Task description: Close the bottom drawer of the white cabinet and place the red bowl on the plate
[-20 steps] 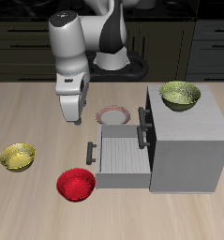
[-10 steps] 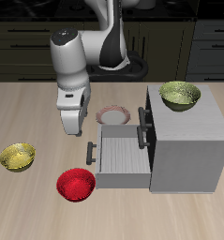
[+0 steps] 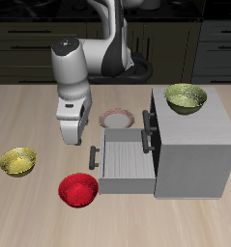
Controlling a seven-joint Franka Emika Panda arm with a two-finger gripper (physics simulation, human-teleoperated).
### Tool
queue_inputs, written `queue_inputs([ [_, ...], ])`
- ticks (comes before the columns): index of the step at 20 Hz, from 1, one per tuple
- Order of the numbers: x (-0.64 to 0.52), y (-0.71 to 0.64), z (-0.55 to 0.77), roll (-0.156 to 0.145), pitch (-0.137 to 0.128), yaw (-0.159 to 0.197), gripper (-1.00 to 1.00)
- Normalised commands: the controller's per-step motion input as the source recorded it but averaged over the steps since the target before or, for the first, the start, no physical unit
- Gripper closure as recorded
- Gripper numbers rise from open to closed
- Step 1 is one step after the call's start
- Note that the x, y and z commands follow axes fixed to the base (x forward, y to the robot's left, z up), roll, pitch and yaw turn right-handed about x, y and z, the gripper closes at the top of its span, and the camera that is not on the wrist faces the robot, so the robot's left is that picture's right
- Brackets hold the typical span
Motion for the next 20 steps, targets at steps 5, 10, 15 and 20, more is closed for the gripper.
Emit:
queue_inputs([
  [5,-0.01,-0.03,-0.22,-0.009,0.025,-0.025,-1.00],
  [10,-0.01,0.02,-0.12,0.000,0.008,-0.005,-1.00],
  [15,-0.02,0.01,-0.10,0.000,0.001,-0.008,-1.00],
  [20,0.02,0.05,-0.17,0.016,0.023,0.003,-1.00],
])
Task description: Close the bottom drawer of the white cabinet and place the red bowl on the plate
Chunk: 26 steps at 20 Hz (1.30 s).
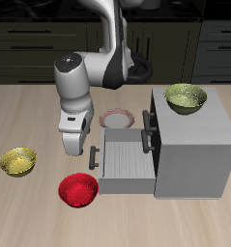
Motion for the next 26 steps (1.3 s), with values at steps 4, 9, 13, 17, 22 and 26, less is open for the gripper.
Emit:
queue_inputs([
  [4,0.01,0.09,-0.19,0.028,0.011,0.021,-1.00],
  [9,-0.02,0.03,-0.17,0.005,0.023,-0.003,-1.00],
  [13,-0.04,-0.04,-0.18,-0.007,0.017,-0.004,-1.00],
  [17,-0.04,-0.03,-0.20,-0.005,0.032,0.000,-1.00],
  [22,-0.08,-0.06,-0.17,-0.011,0.022,-0.005,-1.00],
  [26,-0.07,-0.05,-0.14,-0.012,0.018,-0.005,-1.00],
])
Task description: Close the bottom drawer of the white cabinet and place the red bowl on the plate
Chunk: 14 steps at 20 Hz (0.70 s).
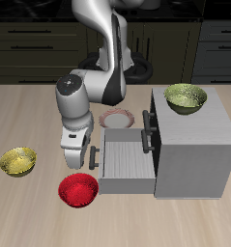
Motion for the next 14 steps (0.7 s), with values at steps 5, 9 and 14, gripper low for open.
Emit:
queue_inputs([
  [5,-0.04,-0.06,-0.18,-0.011,0.019,0.001,-1.00],
  [9,0.04,0.03,-0.02,0.007,-0.013,0.001,-1.00],
  [14,0.13,0.14,-0.03,0.034,-0.037,0.028,-1.00],
])
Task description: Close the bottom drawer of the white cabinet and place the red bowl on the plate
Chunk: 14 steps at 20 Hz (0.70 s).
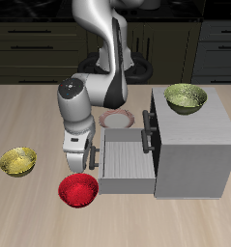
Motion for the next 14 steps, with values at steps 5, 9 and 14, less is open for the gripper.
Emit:
queue_inputs([
  [5,0.10,0.11,0.01,0.025,-0.016,-0.014,-1.00],
  [9,0.11,0.15,0.01,0.026,-0.020,0.000,-1.00],
  [14,0.13,0.24,0.07,0.041,-0.008,0.003,-1.00],
])
